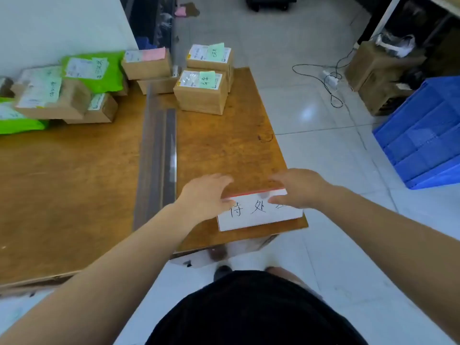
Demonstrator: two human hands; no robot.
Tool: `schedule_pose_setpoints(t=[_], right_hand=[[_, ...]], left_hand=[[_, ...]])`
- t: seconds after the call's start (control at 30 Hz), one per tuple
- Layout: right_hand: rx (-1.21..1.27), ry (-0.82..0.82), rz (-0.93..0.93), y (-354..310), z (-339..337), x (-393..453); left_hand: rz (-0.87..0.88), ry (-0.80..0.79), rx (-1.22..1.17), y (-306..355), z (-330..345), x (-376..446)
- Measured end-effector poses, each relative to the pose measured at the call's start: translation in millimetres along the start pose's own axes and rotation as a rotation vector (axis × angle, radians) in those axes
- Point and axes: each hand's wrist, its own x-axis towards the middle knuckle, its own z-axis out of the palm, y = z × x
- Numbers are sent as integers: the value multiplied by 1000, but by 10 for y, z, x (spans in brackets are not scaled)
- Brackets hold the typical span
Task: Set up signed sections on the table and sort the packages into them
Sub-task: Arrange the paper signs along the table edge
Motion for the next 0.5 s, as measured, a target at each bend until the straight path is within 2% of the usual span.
schedule_pose_setpoints(t=[0.1,0.5], right_hand=[[-1,19,5,82,66,-30],[-85,45,-100,147,30,65]], left_hand=[[-67,-61,-34,95,121,-14],[-150,-37,-64,207,171,9]])
